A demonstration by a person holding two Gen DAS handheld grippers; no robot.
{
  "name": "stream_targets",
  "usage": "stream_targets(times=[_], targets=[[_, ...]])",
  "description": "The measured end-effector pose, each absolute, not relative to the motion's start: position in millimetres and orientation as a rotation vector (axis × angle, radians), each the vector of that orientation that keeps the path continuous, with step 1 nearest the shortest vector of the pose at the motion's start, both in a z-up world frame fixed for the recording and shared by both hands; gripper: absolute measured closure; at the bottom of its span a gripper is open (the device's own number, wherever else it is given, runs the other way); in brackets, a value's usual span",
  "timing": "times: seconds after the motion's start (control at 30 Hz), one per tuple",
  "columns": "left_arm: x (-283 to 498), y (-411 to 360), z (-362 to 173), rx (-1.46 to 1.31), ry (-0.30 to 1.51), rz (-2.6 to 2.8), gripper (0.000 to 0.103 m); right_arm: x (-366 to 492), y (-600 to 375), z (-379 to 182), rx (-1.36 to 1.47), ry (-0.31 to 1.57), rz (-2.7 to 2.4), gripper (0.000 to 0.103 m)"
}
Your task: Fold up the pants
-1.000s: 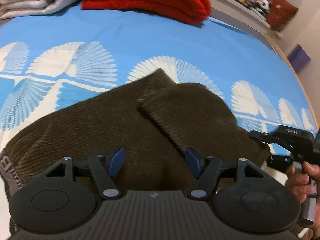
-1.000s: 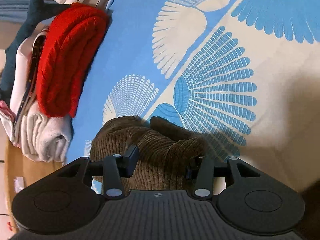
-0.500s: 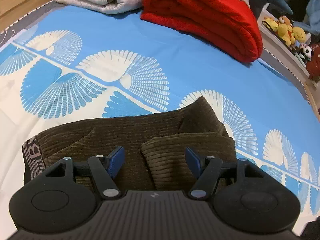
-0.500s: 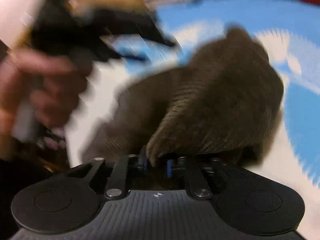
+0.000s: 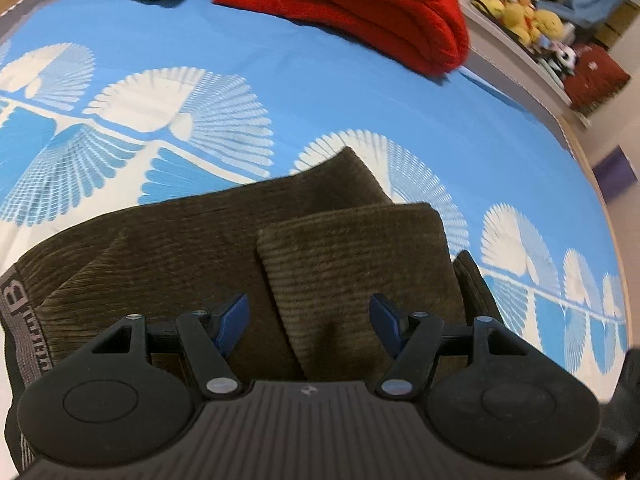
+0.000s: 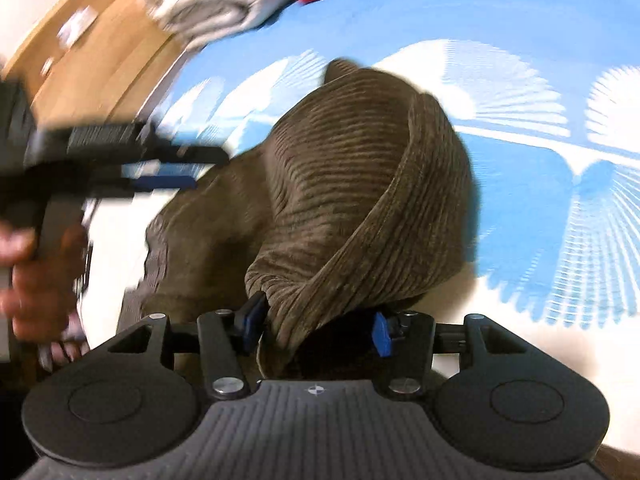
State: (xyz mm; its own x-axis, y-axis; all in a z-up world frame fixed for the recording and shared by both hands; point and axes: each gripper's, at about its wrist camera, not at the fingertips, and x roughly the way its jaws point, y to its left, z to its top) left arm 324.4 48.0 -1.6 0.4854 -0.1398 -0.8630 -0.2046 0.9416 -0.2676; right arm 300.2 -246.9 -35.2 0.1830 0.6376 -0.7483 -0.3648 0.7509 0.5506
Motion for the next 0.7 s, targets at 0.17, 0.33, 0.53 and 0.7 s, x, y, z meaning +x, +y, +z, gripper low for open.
stream_targets(times=[0.17, 0.33, 0.53, 0.7], targets=[[324.5, 28.3, -7.7, -0.318, 1.098, -0.078, 0.032, 304.6, -248.5, -35.6, 0.316, 1.176, 0.671, 0.047], [324.7, 13.3, -25.4, -0.398, 1.157, -0.164, 0.032, 287.8, -219.9, -30.7, 0.161, 1.174, 0.844, 0.054], [325.6, -9.7, -46.7, -0.344, 1.213, -0.23, 0.038, 276.9, -202.2, -32.5, 0.067, 1.177, 0.896, 0.055], [325.1, -23.4, -58.0, -0.211, 1.219, -0.291, 0.093, 282.2, -204.3, -29.0, 0.084, 1.168, 0.883, 0.054]])
